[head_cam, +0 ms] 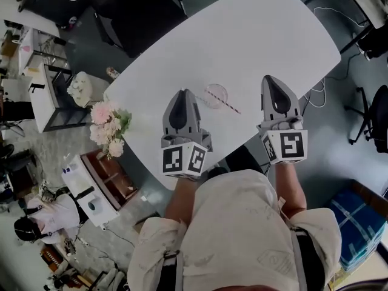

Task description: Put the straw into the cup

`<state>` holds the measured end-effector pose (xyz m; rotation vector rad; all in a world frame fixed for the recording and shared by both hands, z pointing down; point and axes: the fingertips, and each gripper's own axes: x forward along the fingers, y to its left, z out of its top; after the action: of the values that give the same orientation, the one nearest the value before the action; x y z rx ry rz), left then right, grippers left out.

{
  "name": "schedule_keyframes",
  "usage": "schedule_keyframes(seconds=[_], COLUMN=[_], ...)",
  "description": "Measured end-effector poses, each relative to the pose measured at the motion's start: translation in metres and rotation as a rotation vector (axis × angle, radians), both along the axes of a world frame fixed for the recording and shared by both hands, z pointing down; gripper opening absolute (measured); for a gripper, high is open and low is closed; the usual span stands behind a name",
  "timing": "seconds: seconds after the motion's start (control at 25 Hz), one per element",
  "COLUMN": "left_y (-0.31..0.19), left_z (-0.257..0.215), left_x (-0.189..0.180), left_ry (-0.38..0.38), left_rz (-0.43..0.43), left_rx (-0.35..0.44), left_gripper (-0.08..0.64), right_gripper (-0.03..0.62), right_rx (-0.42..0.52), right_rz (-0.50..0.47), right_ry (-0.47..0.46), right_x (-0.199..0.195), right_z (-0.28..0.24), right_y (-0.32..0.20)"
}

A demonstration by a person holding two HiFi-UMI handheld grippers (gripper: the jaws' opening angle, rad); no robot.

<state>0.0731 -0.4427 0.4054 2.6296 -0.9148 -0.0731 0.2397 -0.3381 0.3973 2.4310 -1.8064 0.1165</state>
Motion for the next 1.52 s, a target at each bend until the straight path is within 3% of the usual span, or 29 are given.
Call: schedule_keyframes(seconds=[0.24,0.52,0.8,1.52], left_y=[-0.006,-0.018,-0.022,-0.024], left_z=[0.051,0.109,0.146,0.154], left_x=[0.028,0.027,0.02,0.01], left_ry=[-0.077,-0.126,-0.119,-0.157], left_rz=[-0.031,-0.071,-0.126,-0.12], left_rx=[-0.089,-0.203,-0.308,-0.3], left_gripper=[0.025,0.025,0.025,0.049], right_gripper=[0.002,0.002,0.002,0.002], right_rx=[-0.041,-0.075,-0.114,-0.106], right_rz=[-0.022,-0.08,-0.121,-0.133], right_ry=[-0.039,-0.077,-0.111,-0.103], right_x=[0.032,0.031,0.03,0.019], right_z=[0.034,0.068,0.096,0.093], right_y=[-0.01,-0.044,-0.061,-0.068])
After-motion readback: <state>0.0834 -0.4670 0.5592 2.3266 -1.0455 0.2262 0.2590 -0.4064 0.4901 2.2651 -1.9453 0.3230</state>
